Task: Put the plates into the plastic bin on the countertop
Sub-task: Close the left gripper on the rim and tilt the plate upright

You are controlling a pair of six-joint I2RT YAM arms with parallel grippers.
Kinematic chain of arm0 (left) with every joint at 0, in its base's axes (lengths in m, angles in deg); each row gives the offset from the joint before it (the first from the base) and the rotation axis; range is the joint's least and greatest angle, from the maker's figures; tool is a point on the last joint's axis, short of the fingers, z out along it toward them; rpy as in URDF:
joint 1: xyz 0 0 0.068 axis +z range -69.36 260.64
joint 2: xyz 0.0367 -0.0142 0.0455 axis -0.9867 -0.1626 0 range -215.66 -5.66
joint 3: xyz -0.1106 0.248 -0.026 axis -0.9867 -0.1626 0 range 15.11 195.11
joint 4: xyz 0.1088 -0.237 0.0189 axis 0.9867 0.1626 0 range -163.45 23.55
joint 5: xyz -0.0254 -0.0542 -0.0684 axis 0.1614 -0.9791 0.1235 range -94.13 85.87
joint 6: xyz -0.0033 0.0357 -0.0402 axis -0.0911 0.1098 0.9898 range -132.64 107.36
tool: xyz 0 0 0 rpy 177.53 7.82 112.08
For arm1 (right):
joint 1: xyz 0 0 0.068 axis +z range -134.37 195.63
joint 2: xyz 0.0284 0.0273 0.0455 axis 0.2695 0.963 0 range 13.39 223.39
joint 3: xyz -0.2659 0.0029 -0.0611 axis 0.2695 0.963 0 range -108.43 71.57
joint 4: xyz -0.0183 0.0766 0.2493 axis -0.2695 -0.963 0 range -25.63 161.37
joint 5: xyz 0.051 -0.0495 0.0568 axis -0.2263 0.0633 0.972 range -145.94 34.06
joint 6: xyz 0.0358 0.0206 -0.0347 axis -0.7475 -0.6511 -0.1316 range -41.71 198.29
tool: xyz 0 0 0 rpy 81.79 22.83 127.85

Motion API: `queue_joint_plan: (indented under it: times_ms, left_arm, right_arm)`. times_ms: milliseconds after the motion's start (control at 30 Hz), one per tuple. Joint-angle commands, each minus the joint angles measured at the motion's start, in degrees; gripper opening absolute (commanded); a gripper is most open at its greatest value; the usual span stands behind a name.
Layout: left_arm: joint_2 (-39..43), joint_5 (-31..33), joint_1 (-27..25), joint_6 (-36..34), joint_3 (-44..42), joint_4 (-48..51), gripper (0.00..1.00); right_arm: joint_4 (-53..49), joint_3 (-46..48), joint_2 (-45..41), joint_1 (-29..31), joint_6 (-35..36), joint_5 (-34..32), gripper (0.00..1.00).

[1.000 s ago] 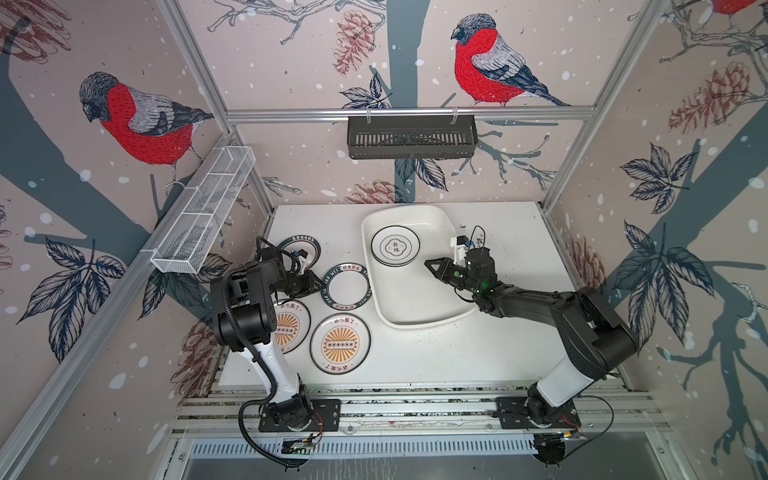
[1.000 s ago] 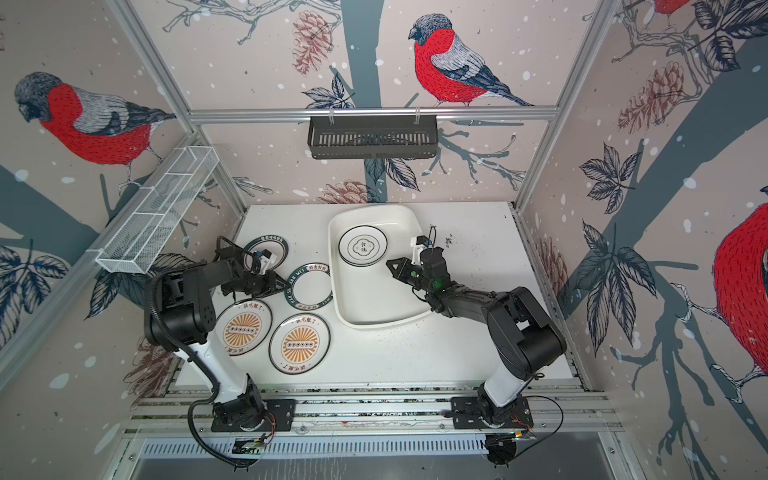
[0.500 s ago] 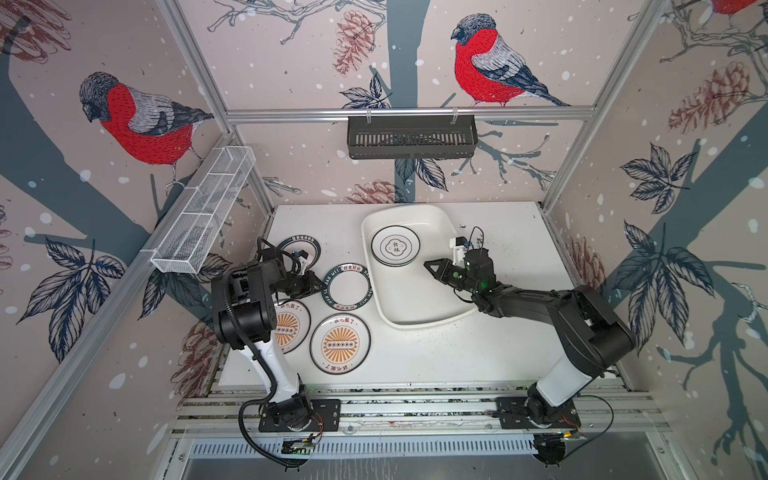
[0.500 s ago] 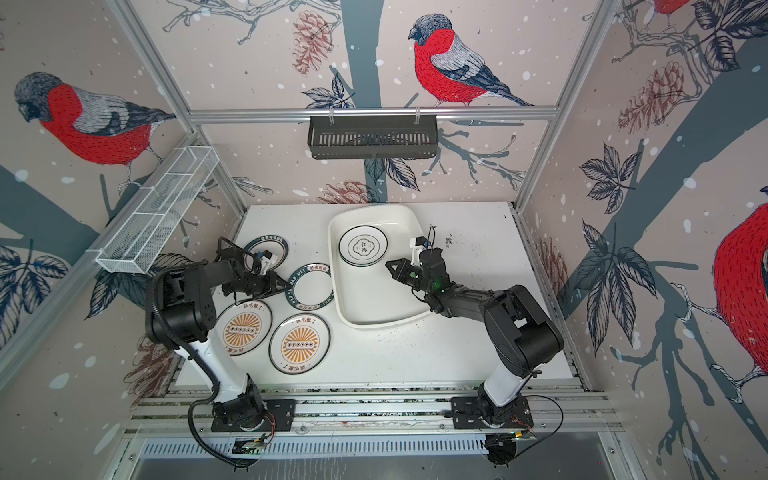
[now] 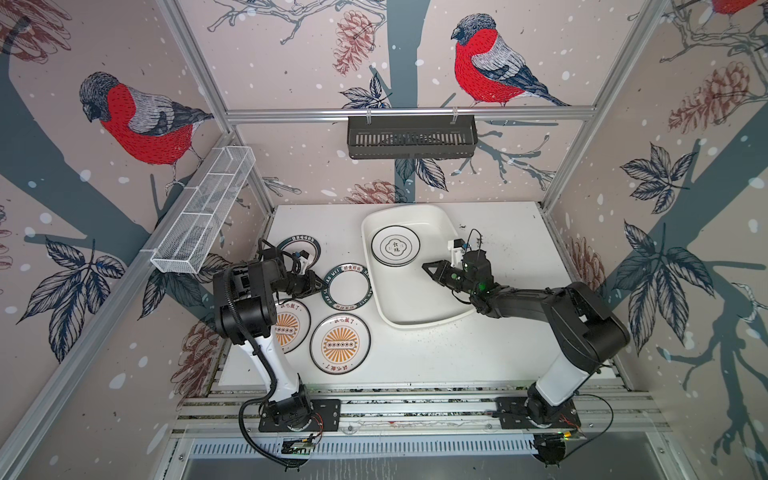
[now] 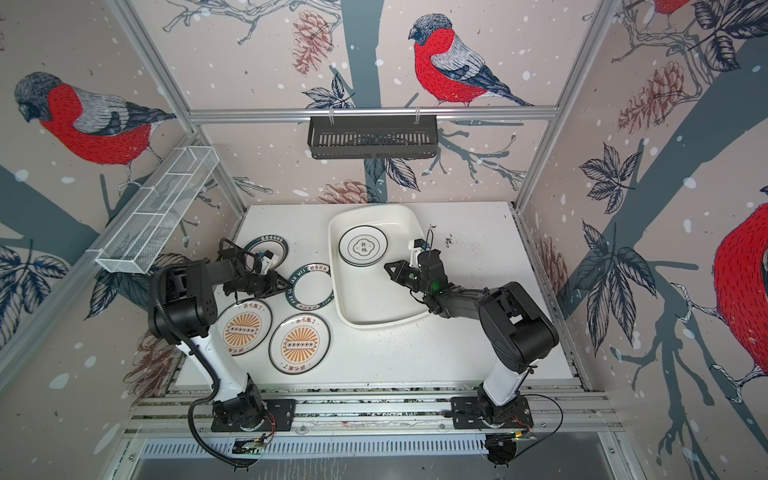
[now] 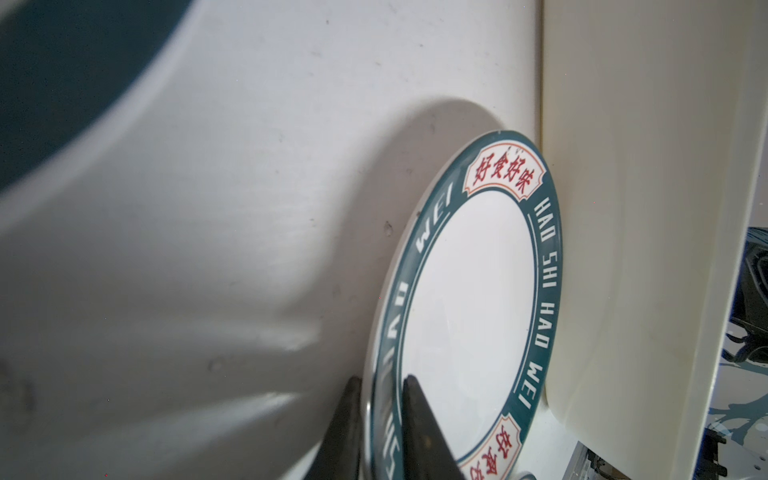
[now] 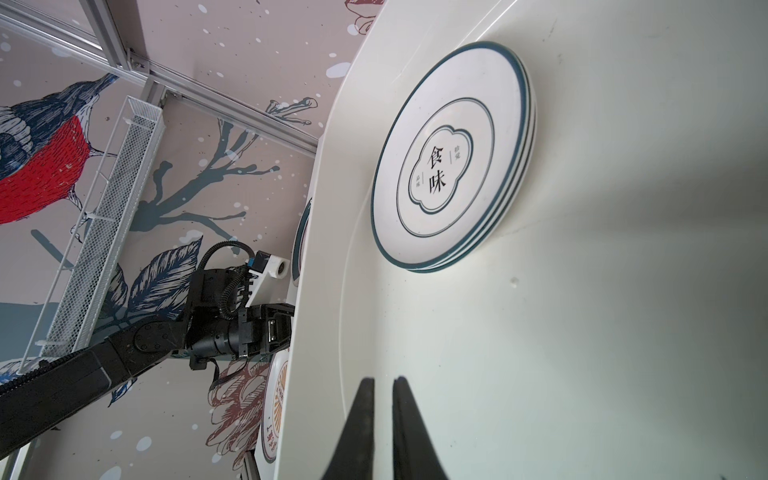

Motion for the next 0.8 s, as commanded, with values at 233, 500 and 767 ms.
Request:
queue_joint_plan:
  times_ms: [233, 500, 767]
  left_arm:
    - [0.08, -2.25, 1.14, -1.64, 0.33, 1.41, 0.06]
    - [0.65, -3.48, 2.10, -1.02, 1.37, 2.00, 0.00]
    - [4.94, -2.34, 2.45, -0.96, 3.28, 3.20, 0.00]
  right_arm:
    - [2.11, -0.69, 0.41, 0.21, 0.18, 0.64, 0.12]
    - [2.12, -0.95, 0.69, 0.36, 0.17, 0.64, 0.12]
    - [1.77, -1.47, 0.42, 0.33, 0.19, 0.62, 0.14]
